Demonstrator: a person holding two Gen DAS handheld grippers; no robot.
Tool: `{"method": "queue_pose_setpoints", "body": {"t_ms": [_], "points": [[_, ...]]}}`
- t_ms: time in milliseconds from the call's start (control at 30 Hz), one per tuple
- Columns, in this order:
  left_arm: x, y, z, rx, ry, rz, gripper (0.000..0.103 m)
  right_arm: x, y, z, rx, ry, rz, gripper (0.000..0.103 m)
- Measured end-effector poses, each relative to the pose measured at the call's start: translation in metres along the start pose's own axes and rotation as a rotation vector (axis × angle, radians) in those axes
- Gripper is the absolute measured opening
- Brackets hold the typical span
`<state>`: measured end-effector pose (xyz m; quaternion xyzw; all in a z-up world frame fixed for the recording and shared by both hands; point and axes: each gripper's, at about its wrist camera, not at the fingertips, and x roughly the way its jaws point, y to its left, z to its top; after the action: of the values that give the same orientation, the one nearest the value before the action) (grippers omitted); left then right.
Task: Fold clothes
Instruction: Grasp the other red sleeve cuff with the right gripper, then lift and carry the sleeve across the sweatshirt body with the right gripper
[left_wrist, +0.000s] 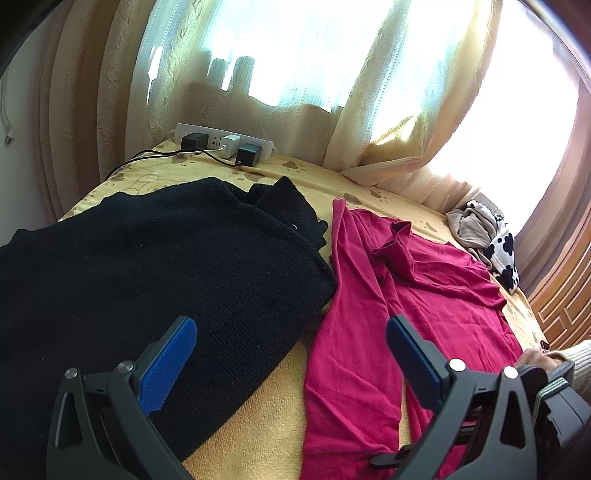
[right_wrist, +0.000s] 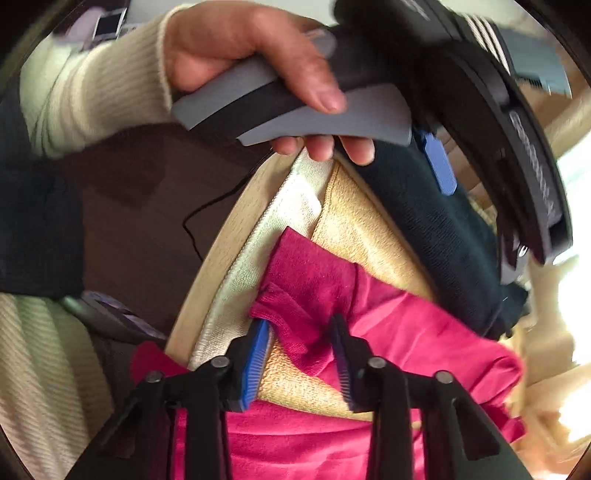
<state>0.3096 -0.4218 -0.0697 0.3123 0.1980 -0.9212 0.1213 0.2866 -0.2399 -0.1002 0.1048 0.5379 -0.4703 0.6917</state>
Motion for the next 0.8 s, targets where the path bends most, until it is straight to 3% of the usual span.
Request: {"method": "queue_pose_setpoints", "body": {"t_ms": [133, 400, 600, 667, 800], "points": [[0.0, 0.003, -0.001, -0.01, 0.003, 0.005, 0.103, -0.001, -0.004, 0.001, 0.027, 0.011, 0.026, 0.012], [-0.019, 0.012, -0.002, -0.048, -0.059, 0.022, 0.103, -0.025, -0.064, -0.009, 0.316, -0.059, 0.033, 0.008], [-0.044, 0.022, 0.003, -0.11, -0.175, 0.016, 0.103, -0.076, -0.146, -0.003, 0.53, -0.179, -0.087, 0.008], [-0.04, 0.017, 0.005, -0.084, -0.157, 0.011, 0.103, -0.095, -0.154, 0.011, 0.605, -0.234, -0.133, 0.008], [-0.014, -0.004, 0.006, 0.001, -0.074, 0.012, 0.103, -0.143, -0.192, -0.001, 0.769, -0.342, -0.213, 0.008]]}}
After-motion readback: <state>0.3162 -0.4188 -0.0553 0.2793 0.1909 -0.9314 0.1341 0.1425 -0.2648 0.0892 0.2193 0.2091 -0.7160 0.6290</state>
